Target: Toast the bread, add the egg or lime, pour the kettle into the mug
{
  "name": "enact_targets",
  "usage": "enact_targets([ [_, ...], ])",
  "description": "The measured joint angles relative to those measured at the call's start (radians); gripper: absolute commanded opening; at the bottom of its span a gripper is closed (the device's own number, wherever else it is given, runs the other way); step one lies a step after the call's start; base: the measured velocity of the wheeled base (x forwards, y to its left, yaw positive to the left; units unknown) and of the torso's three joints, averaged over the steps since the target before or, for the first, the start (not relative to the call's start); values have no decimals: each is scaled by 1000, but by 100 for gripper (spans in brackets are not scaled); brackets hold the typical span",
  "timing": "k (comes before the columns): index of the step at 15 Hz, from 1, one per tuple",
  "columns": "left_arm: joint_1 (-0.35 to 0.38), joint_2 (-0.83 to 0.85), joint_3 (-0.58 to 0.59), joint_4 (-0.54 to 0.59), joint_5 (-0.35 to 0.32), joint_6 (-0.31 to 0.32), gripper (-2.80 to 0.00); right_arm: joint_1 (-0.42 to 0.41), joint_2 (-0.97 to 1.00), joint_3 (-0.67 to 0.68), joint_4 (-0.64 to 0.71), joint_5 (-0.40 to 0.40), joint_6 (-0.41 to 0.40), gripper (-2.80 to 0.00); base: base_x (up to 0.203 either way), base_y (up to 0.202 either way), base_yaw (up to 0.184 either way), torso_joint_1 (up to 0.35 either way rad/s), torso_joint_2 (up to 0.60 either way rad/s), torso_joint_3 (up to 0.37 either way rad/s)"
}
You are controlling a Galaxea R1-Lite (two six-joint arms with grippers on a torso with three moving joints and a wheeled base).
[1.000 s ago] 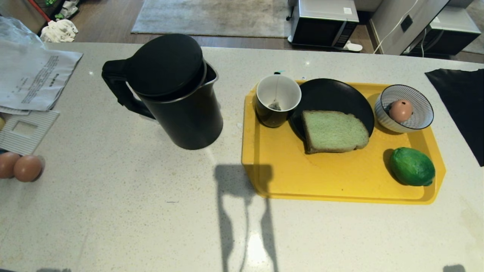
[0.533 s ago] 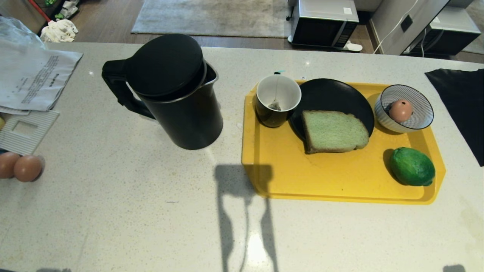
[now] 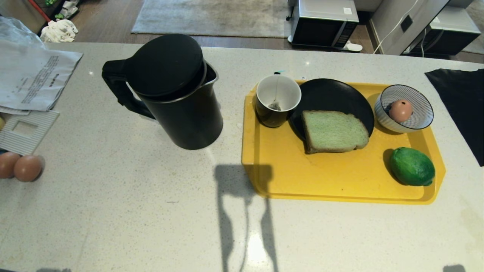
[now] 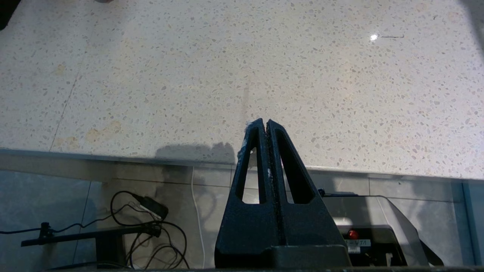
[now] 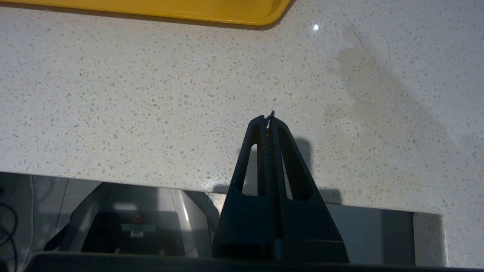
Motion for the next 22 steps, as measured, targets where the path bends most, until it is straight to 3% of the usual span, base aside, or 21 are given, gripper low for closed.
enact_targets([
  [22,0,0,0,0,0,-1,-280,0,0,0,0,0,0,-280,0,0,0,0,0,0],
])
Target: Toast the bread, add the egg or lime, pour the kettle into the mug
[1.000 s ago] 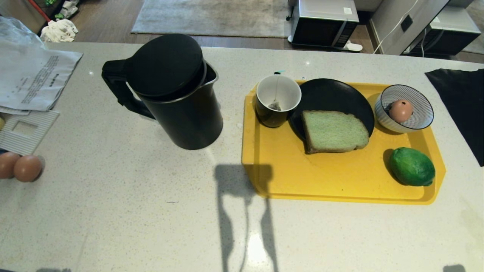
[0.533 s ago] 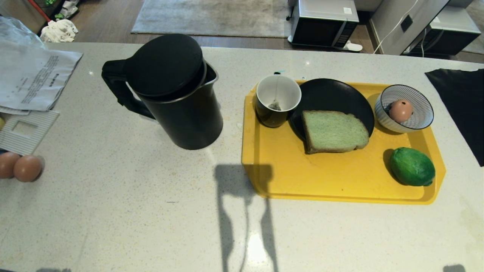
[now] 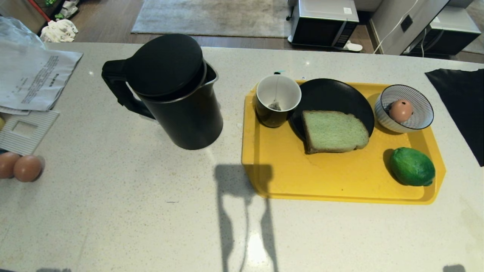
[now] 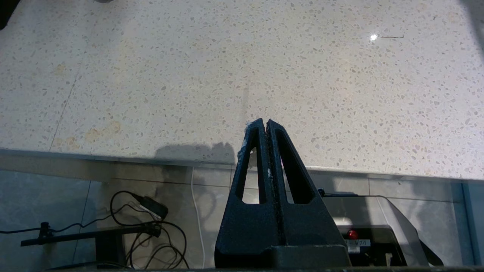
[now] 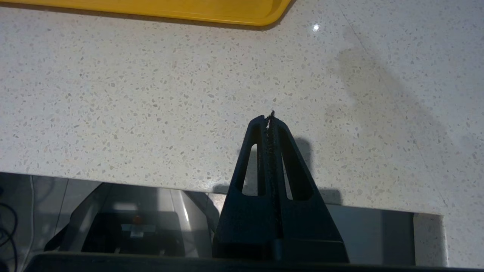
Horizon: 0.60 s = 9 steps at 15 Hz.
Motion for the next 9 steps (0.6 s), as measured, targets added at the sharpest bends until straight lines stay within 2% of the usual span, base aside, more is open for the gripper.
enact_targets([
  [9,0,0,0,0,0,5,-280,0,0,0,0,0,0,-280,0,0,0,0,0,0],
])
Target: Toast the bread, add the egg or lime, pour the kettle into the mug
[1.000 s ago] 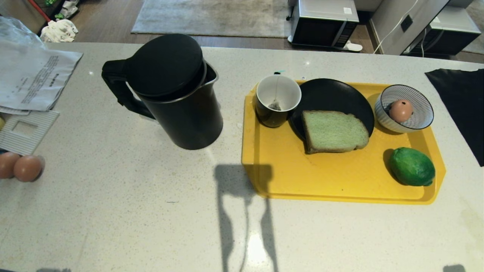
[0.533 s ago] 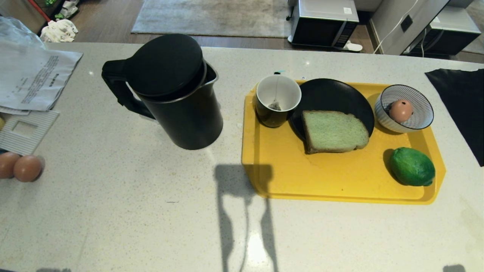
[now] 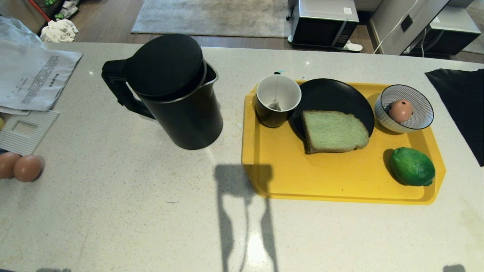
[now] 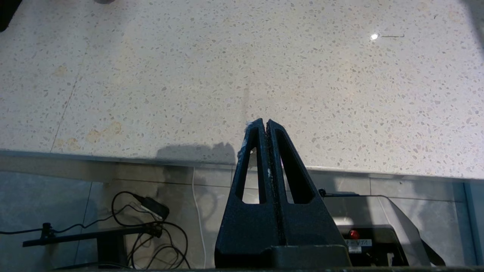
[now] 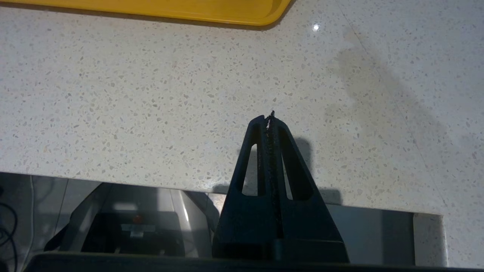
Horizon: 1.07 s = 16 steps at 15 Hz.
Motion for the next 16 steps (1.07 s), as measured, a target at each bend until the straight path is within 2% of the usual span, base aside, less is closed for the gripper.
enact_targets([
  [8,0,0,0,0,0,0,-280,0,0,0,0,-1,0,-280,0,0,0,0,0,0],
  [16,0,0,0,1,0,-2,-280,0,0,0,0,0,0,-280,0,0,0,4,3,174],
])
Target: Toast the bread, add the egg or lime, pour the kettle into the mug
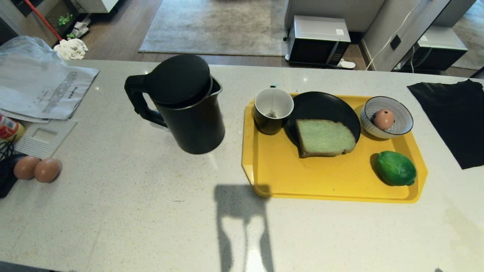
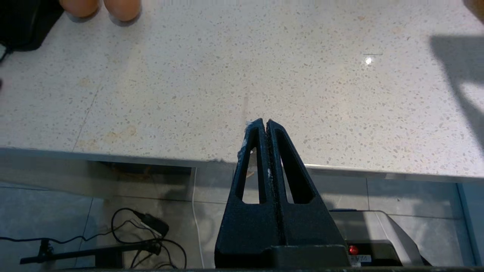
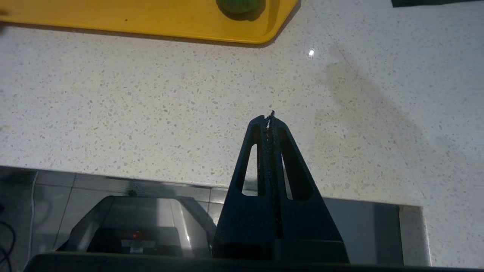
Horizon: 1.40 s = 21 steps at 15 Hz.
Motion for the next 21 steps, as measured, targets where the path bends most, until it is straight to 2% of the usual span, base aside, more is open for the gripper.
enact_targets([
  [17,0,0,0,0,0,2,-280,0,0,0,0,0,0,-280,0,0,0,3,1,202],
  [21,0,0,0,0,0,-1,-280,0,0,0,0,0,0,-280,0,0,0,3,0,67],
])
